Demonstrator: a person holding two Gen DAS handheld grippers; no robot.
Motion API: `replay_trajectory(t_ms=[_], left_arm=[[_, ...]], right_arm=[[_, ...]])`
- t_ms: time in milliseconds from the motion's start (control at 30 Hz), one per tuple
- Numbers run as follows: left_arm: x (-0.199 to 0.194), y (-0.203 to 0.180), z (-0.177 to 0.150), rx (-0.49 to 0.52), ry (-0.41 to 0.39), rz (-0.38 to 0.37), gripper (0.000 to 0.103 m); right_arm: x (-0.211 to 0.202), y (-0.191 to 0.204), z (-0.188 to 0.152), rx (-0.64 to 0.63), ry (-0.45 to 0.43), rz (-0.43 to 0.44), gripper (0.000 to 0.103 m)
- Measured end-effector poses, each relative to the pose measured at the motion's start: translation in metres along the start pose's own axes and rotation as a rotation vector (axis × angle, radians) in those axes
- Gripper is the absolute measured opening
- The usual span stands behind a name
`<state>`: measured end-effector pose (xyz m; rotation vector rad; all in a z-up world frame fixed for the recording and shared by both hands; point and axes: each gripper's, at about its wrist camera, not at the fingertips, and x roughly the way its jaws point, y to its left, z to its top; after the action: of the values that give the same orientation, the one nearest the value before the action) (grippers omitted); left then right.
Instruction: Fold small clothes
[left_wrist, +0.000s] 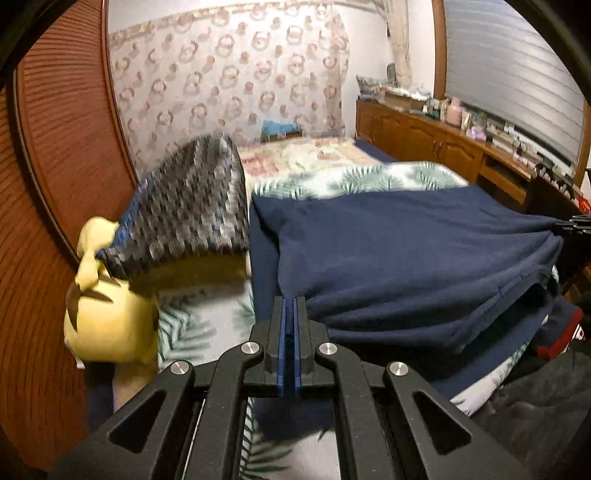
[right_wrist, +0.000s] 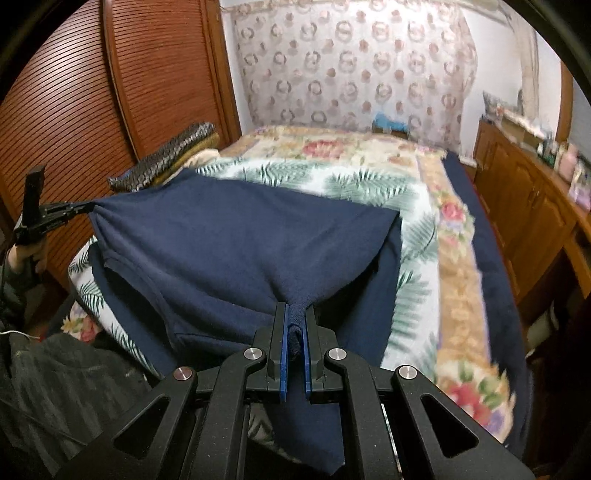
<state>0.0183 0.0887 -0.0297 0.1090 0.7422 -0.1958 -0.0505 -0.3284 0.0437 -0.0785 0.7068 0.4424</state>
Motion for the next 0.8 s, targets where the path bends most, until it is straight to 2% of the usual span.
replay_trajectory(t_ms=[167, 300, 367, 467, 567, 633, 700, 800], left_arm=[[0.016, -0.003, -0.018, -0.02, 0.05, 0.002, 0.004], [0.016, -0.005, -0.021, -0.023, 0.049, 0.0, 0.004], [0.015, -0.003, -0.02, -0.033, 0.051, -0.004, 0.007], [0.013, 0.0, -0.02, -0.054, 0.041, -0.016, 0.021], [0.012, 0.005, -0.02, -0.076, 0.028, -0.037, 0.044], [0.015, 0.008, -0.021, -0.088, 0.031, -0.049, 0.052], [0.019, 0.01, -0.022, -0.107, 0.038, -0.05, 0.071], [0.025, 0.013, -0.026, -0.136, 0.05, -0.062, 0.074]], right_arm=[[0.02, -0.007, -0.003, 0.05, 0.041, 0.001, 0.007], [0.018, -0.005, 0.002, 0.03, 0.052, -0.018, 0.016], [0.013, -0.004, 0.005, 0.021, 0.047, -0.043, 0.026], [0.009, -0.003, 0.0, 0.013, 0.027, -0.088, 0.037], [0.013, -0.01, -0.002, 0.027, 0.02, -0.121, 0.038], [0.019, -0.016, -0.006, 0.03, 0.024, -0.144, 0.038], [0.027, -0.02, -0.007, 0.039, 0.027, -0.161, 0.038], [0.037, -0.023, -0.004, 0.057, 0.021, -0.17, 0.038]])
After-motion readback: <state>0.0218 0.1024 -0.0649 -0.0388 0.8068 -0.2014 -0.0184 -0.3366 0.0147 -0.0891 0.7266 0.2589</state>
